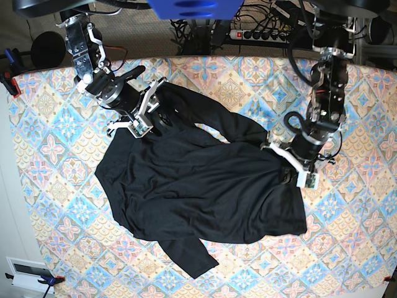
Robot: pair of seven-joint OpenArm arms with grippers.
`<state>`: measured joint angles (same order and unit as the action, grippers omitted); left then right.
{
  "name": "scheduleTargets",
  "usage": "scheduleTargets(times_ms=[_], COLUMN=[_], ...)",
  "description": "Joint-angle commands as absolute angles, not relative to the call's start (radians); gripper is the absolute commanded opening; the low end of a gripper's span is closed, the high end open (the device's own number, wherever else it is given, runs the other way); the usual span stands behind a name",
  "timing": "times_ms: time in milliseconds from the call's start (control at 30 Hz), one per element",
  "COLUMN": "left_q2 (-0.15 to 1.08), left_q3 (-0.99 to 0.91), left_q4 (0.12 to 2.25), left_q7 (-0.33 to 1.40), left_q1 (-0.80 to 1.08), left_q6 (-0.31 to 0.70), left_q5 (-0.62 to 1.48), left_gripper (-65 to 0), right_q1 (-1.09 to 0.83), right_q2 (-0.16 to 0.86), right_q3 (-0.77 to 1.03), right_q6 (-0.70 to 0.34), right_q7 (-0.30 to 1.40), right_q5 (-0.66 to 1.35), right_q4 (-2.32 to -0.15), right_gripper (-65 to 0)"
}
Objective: Layout the t-shirt on the table in an organized manner, then fold the t-shirt properly
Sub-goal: 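Pull the shirt apart with both grippers, stretching it across the table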
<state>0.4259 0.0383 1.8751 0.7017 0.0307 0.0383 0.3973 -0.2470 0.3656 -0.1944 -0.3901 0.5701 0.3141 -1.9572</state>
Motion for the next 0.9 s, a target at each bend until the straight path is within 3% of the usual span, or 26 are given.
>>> scheduleTargets(times_ms=[0,167,300,500,733,867], left_q2=[0.452,0.473,0.473,0.506,0.503,0.470], left_q3=[0.033,0.022,-0.093,-0.208,-0.208,-0.140], left_q4=[1.890,1.811,1.718,1.687,1.331,1.259], left_q7=[0.693,0.694,0.702,0.883,0.892,0.891], left_q1=[0.053,0.133,0.147,0.122,-0.012,-0.077], left_q6=[0.036,0.030,0.033,0.036,0.036,0.036], left_q5=[0.377,0.246,0.266,0.492,0.693,0.746], left_gripper=[-65.0,-62.9,-52.1,-36.1,-34.6,-34.6], right_q1=[-0.239,-0.240,-0.242,-0.248,-0.248,-0.239], right_q2=[0.375,0.378,0.378,0.378,0.378,0.377], right_q3=[-0.189,-0.186,-0.163,-0.163,-0.166,-0.160], right_q6=[-0.394,-0.394,-0.394,-0.394,-0.394,-0.394], right_q7=[0.549,0.553,0.555,0.555,0.555,0.555], right_q5=[0.323,0.321,0.321,0.321,0.321,0.321], right_q4=[-1.975,-1.972,-1.971,-1.974,-1.974,-1.968], right_gripper=[-47.3,-47.1,-47.1,-47.1,-47.1,-47.1])
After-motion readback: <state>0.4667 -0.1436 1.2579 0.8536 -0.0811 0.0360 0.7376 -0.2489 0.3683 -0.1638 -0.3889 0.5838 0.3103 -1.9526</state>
